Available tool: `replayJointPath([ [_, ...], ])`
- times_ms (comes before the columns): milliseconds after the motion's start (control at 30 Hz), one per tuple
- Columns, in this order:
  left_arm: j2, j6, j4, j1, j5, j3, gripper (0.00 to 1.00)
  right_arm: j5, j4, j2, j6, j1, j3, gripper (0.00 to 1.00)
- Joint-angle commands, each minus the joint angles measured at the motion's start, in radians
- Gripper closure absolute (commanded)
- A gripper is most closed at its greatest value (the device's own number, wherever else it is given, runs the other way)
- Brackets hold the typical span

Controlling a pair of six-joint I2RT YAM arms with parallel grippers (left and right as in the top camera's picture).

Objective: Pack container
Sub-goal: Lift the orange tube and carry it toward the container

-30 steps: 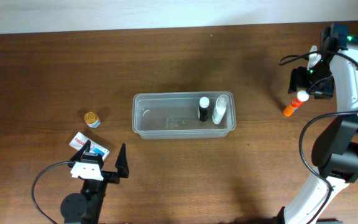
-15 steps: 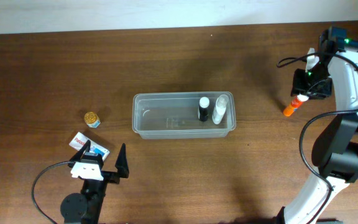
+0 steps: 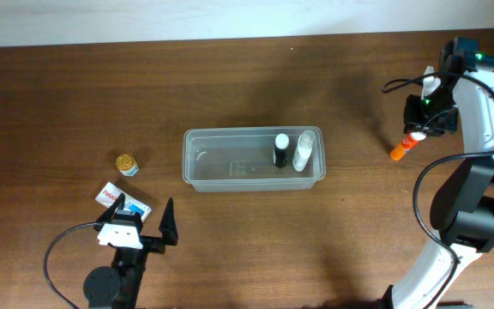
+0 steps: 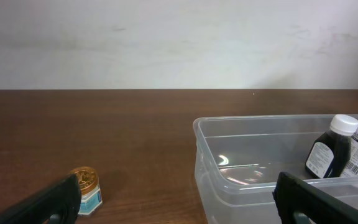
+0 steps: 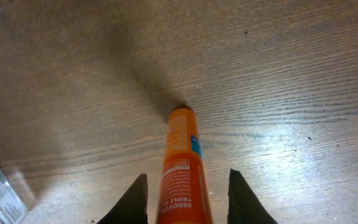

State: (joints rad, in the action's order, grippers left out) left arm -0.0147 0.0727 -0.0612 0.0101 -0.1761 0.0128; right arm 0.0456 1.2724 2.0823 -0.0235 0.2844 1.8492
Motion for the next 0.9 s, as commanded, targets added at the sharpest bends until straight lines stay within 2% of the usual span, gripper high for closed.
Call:
replayJointPath([
  [0, 0.009, 0.002, -0.004, 0.006, 0.005, -0.003, 0.00, 0.034, 0.003, 0.002, 0.005, -0.010, -0.007, 0.80],
  [467, 0.009, 0.002, -0.004, 0.006, 0.005, -0.003, 0.00, 0.037, 0.080, -0.002, 0.016, -0.061, 0.049, 0.81],
  [733, 0.009, 0.002, -0.004, 0.006, 0.005, -0.003, 0.01, 0.037, 0.247, -0.004, 0.056, -0.091, 0.248, 0.81],
  [867, 0.009, 0.002, -0.004, 0.006, 0.005, -0.003, 0.01, 0.038, 0.362, -0.006, 0.062, -0.127, 0.406, 0.81],
])
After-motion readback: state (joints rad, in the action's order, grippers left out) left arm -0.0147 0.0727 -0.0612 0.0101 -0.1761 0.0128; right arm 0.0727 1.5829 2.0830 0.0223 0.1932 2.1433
